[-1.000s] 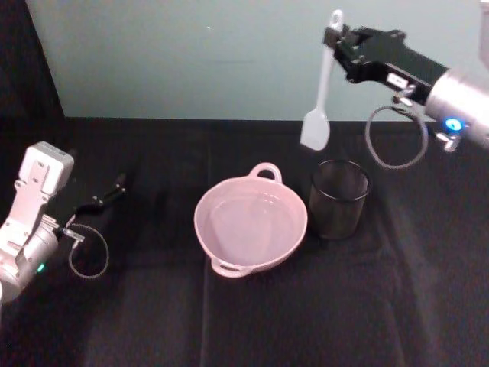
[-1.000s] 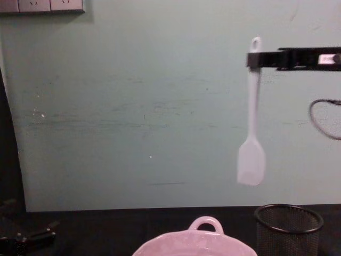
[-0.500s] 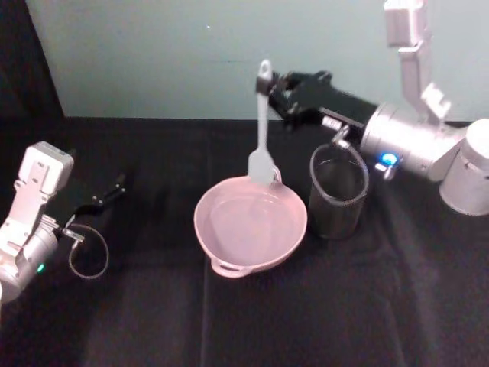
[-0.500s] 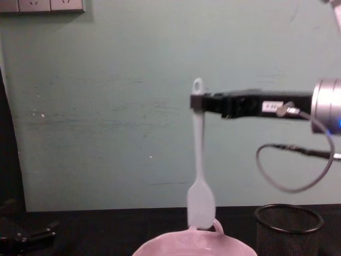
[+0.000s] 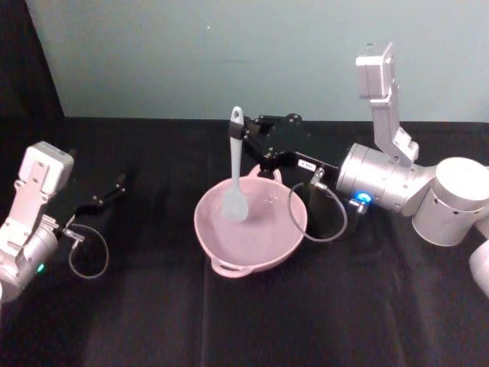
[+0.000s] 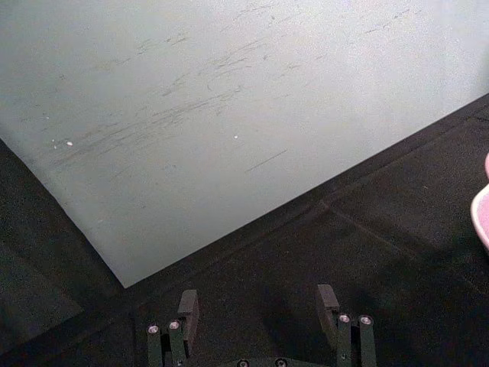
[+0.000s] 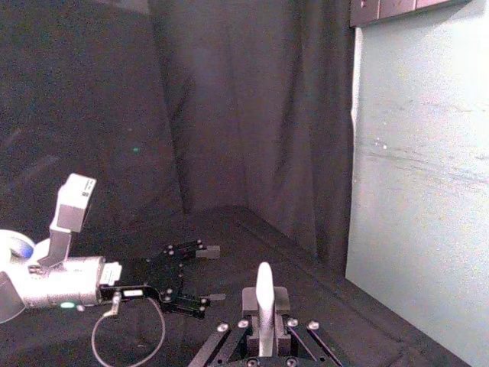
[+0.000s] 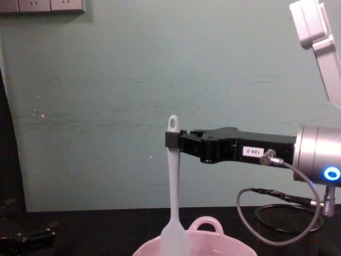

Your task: Use the one hand to pick up the spoon and stir the clear water in the bowl.

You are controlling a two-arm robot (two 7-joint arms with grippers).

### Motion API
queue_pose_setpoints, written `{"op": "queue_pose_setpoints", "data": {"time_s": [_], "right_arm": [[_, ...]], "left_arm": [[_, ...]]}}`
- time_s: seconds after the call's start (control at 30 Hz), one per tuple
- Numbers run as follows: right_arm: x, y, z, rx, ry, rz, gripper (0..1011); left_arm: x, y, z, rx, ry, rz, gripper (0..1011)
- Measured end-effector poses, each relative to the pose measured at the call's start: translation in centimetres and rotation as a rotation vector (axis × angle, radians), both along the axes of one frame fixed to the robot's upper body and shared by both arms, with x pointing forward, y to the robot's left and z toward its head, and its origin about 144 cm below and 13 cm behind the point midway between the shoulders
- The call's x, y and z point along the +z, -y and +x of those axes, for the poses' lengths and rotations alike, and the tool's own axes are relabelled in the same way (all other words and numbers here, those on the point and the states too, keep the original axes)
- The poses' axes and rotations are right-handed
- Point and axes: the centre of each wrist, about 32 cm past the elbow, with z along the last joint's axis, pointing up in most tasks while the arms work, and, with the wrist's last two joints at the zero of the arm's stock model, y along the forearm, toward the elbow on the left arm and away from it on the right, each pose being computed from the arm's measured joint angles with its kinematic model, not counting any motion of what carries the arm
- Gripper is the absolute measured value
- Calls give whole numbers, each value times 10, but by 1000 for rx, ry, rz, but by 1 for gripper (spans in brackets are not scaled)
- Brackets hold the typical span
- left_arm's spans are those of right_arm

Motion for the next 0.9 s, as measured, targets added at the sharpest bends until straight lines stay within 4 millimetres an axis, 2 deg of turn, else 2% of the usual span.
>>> {"op": "queue_pose_setpoints", "data": {"time_s": [0.4,0.7,0.9], "right_arm": [[-22,-9,12,-50,12,3,114],[-24,-8,12,-161,75,-43,114],[-21,1,6,-181,90,-64,114]], "left_arm": [[0,0,0,0,0,0,1011],[0,0,0,0,0,0,1011],[0,0,0,0,0,0,1011]]}}
